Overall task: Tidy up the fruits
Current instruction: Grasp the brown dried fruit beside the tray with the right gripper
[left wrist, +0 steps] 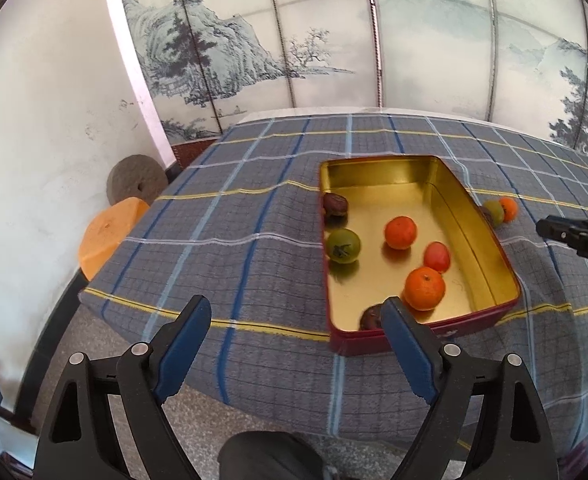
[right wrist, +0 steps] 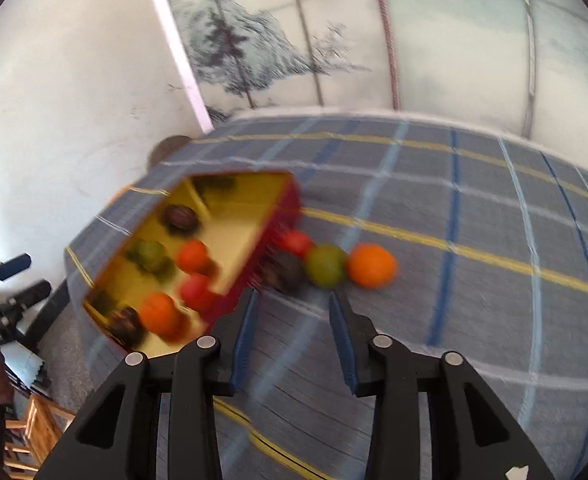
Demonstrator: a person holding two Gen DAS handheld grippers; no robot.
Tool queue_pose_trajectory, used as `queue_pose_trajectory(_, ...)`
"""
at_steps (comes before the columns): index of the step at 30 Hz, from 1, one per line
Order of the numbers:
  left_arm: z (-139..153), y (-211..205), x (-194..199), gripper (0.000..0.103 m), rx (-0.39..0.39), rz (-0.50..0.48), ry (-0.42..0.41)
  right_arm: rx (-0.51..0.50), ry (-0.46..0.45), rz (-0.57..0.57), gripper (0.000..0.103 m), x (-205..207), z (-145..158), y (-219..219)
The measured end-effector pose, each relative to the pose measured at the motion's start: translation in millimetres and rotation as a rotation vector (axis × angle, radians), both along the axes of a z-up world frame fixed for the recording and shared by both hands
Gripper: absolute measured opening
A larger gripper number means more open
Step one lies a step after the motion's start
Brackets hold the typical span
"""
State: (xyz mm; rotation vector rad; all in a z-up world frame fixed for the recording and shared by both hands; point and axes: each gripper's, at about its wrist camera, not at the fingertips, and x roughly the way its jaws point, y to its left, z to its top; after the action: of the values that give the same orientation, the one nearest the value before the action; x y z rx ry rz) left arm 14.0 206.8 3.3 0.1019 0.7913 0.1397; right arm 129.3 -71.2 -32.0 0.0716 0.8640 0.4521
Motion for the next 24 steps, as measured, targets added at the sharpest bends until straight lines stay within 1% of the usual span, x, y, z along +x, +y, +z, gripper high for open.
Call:
queue_pose_trajectory(3, -3, -12, 1, 0.087, 0.014, -0.027, 0.011, 0.007, 0.013, 0.024, 0.036, 1, -5, 2)
queue_pose_trajectory(8, -4, -25, 3, 0.087, 0.043, -0.058, 0.017, -0.034, 0.000, 0.139, 0.036, 14, -11, 29)
queue_pose_trajectory(11, -5, -30, 6, 0.087, 0.050, -0.069, 0.027, -0.122, -0.033, 0.220, 0.036, 23, -12, 45)
queue_pose_trajectory(13, -6, -32, 9, 0.087, 0.055, -0.075, 0.033, -0.164, -0.068, 0.322, 0.036, 29, -6, 52)
queue_pose_trajectory(14, -6, -33, 10, 0.087, 0.056, -0.076, 0.033, -0.214, -0.090, 0.378, 0.035, 32, -3, 57)
queue_pose_trajectory(15, -7, -34, 12, 0.087, 0.055, -0.077, 0.035, -0.265, -0.101, 0.411, 0.035, 34, -2, 60)
queue_pose_trajectory(16, -7, -34, 13, 0.087, 0.053, -0.078, 0.039, -0.315, -0.098, 0.451, 0.035, 38, -2, 64)
queue_pose_trajectory(20, -13, -39, 22, 0.087, 0.045, -0.081, 0.060, -0.461, -0.081, 0.614, 0.035, 52, -8, 79)
queue_pose_trajectory(23, -19, -44, 29, 0.087, 0.055, -0.085, 0.083, -0.556, -0.069, 0.692, 0.035, 58, -20, 90)
queue_pose_trajectory(24, -20, -45, 30, 0.087, 0.058, -0.087, 0.088, -0.572, -0.079, 0.730, 0.037, 60, -20, 95)
